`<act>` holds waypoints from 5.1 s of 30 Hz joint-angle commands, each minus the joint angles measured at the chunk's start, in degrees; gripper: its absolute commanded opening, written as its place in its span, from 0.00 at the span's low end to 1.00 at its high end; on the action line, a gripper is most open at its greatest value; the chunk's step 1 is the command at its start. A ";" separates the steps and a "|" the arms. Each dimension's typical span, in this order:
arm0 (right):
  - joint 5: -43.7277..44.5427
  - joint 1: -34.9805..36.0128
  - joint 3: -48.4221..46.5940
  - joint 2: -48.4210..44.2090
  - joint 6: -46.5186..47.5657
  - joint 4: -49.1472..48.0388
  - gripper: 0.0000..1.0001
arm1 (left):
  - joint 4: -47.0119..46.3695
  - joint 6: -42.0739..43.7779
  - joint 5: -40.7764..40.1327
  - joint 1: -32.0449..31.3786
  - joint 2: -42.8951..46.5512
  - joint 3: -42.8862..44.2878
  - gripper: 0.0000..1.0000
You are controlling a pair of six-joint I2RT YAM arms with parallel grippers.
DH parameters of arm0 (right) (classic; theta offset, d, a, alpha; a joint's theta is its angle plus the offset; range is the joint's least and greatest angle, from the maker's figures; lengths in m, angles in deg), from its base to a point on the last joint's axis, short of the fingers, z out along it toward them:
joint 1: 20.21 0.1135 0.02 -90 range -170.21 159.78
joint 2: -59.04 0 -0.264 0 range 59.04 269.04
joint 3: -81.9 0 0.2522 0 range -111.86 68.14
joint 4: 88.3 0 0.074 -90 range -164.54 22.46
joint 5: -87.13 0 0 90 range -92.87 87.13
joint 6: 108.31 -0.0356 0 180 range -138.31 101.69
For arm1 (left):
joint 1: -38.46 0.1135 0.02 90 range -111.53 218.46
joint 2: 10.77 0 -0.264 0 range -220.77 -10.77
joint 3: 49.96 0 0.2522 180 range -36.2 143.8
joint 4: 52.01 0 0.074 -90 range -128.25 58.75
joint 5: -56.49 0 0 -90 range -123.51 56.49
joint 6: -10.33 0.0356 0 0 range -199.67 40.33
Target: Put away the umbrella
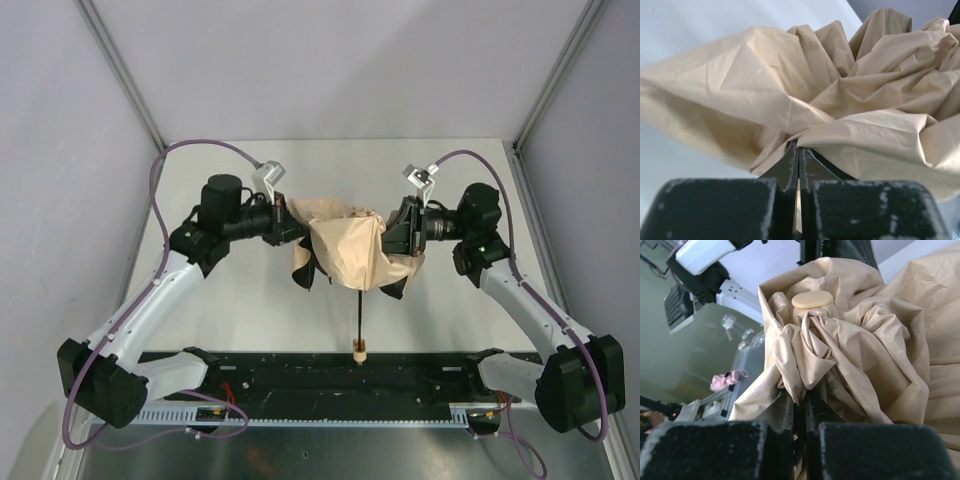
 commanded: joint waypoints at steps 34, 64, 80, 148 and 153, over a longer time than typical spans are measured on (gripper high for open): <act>21.09 -5.07 -13.90 2.16 17.19 20.46 0.00 | 5.10 -0.21 -9.26 9.44 12.52 3.15 0.91; 79.03 30.78 -39.11 34.97 70.07 62.35 0.00 | -0.50 -33.80 -18.03 8.65 22.89 -28.39 0.97; 33.62 24.33 -40.56 54.88 64.78 66.70 0.00 | -22.38 -63.92 -3.42 8.87 23.11 -48.03 0.99; 74.50 40.54 -17.82 18.94 49.86 45.41 0.99 | -54.76 -80.93 -26.51 -12.97 -24.39 -47.70 0.00; 89.31 50.83 -7.65 18.48 53.05 31.24 0.99 | -47.92 -80.03 -24.79 -11.80 -21.46 -45.19 0.00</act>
